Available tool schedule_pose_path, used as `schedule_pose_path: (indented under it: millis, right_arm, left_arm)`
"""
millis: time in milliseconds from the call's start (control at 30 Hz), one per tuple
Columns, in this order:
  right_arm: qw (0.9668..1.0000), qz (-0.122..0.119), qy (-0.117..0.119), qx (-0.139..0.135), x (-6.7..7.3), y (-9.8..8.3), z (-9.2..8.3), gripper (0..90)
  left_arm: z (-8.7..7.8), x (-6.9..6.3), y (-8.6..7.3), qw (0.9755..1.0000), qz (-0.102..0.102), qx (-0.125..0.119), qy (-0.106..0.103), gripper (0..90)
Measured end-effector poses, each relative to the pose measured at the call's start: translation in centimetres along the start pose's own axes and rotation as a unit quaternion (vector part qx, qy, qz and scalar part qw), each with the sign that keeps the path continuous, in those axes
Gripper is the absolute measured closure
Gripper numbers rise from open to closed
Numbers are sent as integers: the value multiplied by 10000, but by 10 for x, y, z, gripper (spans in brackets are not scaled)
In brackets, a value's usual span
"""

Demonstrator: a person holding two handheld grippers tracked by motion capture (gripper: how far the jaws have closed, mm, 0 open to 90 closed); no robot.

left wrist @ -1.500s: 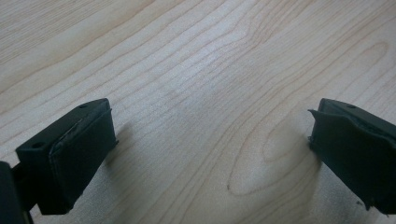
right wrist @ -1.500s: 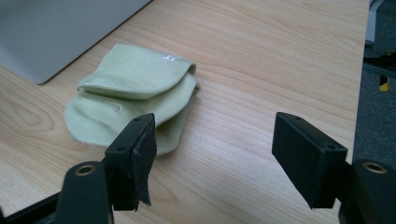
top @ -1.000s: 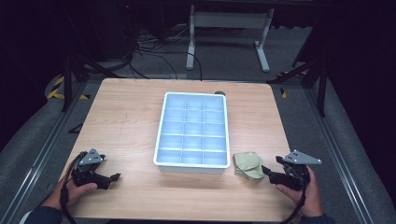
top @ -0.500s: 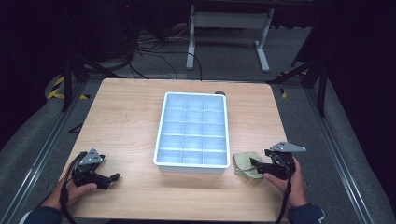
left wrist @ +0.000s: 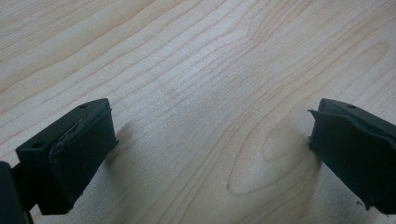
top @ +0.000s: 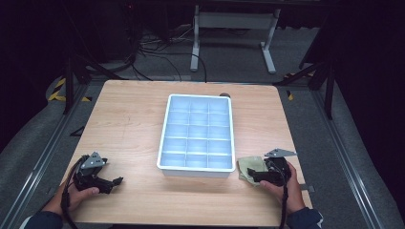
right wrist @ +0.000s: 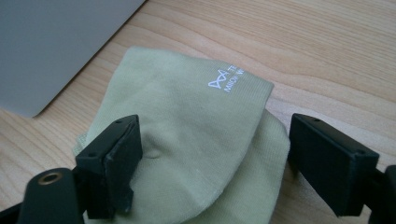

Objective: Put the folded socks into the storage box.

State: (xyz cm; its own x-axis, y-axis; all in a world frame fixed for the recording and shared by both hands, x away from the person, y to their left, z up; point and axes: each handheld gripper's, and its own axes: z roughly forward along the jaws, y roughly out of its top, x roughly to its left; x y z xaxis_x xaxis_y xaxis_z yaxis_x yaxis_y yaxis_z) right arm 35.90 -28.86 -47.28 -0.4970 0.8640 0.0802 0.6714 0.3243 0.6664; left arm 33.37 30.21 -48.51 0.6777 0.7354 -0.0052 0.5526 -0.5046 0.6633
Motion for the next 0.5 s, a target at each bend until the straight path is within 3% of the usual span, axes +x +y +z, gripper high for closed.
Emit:
schedule_pose_path:
  millis: [133,200,267,400,500]
  right_arm:
    - [9999,-50,-68,-128,1,-4,0,181]
    - [9999,-95,3,-127,1,-4,0,232]
    - [9996,-202,102,-162,2,-4,-2,319]
    - [9987,-222,412,-178,7,-5,-4,590]
    - [9979,-198,601,-169,8,-5,-4,690]
  left_arm:
    - [0,0,0,10000,-1,-1,0,4]
    - [0,0,0,10000,-1,-1,1,4]
    - [0,0,0,10000,-3,-1,1,5]
    - [0,0,0,10000,-5,-2,1,4]
    - [0,0,0,10000,-1,-2,0,4]
